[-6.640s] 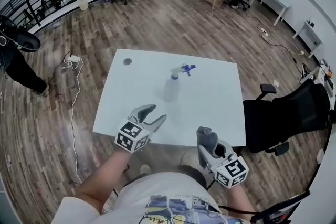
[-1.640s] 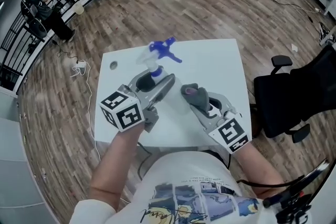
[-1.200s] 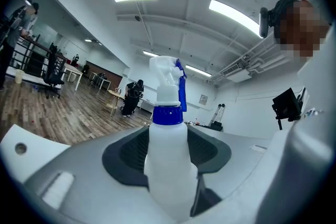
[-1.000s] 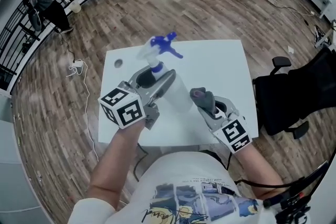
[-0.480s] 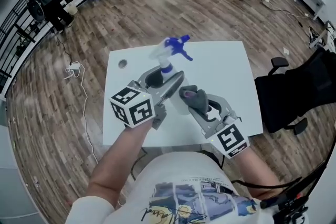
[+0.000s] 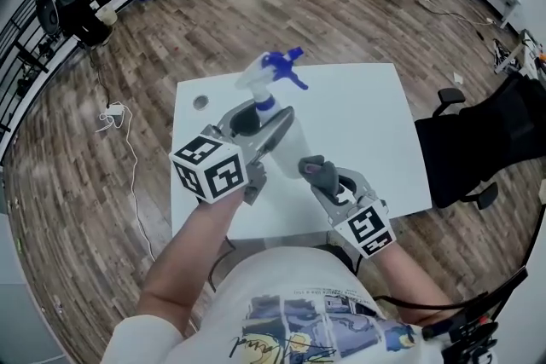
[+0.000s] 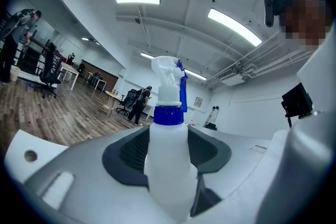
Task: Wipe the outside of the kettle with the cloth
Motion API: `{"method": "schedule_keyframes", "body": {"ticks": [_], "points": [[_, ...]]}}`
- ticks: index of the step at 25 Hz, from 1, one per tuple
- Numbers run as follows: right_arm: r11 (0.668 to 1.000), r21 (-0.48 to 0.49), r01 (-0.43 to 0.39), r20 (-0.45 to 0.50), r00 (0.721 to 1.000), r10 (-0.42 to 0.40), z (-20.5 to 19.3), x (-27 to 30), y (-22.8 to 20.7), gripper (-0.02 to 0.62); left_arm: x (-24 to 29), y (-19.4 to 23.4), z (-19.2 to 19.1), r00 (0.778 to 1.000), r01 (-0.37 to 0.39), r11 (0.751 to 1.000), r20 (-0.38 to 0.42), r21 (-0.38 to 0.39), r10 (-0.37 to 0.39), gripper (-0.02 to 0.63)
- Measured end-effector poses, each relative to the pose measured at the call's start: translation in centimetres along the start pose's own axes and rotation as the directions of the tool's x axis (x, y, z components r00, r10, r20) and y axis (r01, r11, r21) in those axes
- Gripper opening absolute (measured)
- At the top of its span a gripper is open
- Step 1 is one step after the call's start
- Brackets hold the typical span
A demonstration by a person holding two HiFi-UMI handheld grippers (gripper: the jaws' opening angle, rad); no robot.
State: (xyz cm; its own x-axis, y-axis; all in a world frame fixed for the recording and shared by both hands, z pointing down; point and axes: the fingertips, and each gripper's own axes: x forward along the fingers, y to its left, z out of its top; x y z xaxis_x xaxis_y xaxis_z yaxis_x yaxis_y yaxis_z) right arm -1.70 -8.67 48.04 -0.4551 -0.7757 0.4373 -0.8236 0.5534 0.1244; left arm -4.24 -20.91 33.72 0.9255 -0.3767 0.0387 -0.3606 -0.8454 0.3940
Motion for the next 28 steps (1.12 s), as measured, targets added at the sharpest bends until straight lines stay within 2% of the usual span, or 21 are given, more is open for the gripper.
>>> {"method": "schedule_keyframes", "body": {"ticks": [3, 6, 8, 13, 16, 20, 28], "points": [[1.000, 0.016, 0.008, -0.051, 0.999, -0.007, -1.7, 0.2, 0.2, 0.132, 0.2, 0.4, 0.0, 1.000, 0.003, 1.000, 0.003, 0.002, -0.003, 0.219], [1.000, -0.014, 0.025, -0.066, 0.997, -0.026, -1.6, -0.2, 0.2, 0.132, 0.6, 0.5, -0.1, 1.000, 0.012, 1.000, 0.003, 0.004, -0.012, 0.219], [0.999, -0.041, 0.033, -0.043, 0.998, -0.034, 0.0, -0.6, 0.4, 0.132, 0.9, 0.5, -0.4, 1.000, 0.016, 1.000, -0.001, 0.009, -0.016, 0.219], [0.996, -0.074, 0.048, 0.074, 0.996, -0.043, 6.7, -1.1, 0.5, 0.132, 1.4, 0.2, -0.8, 0.999, 0.034, 0.999, -0.014, 0.018, -0.034, 0.219], [0.995, -0.080, 0.053, 0.094, 0.995, -0.045, 8.5, -0.7, 0.2, 0.132, 1.8, -0.5, -1.2, 0.999, 0.048, 0.999, -0.016, 0.012, -0.048, 0.219], [0.996, -0.072, 0.050, 0.084, 0.995, -0.044, 7.2, -0.2, 0.6, 0.132, 1.8, -1.1, -1.2, 0.999, 0.050, 0.999, -0.004, 0.015, -0.050, 0.219], [1.000, -0.014, 0.010, -0.023, 1.000, -0.010, 2.2, 1.2, 0.9, 0.132, 1.7, -0.1, 0.6, 0.999, 0.037, 0.999, 0.026, -0.006, -0.037, 0.218]]}}
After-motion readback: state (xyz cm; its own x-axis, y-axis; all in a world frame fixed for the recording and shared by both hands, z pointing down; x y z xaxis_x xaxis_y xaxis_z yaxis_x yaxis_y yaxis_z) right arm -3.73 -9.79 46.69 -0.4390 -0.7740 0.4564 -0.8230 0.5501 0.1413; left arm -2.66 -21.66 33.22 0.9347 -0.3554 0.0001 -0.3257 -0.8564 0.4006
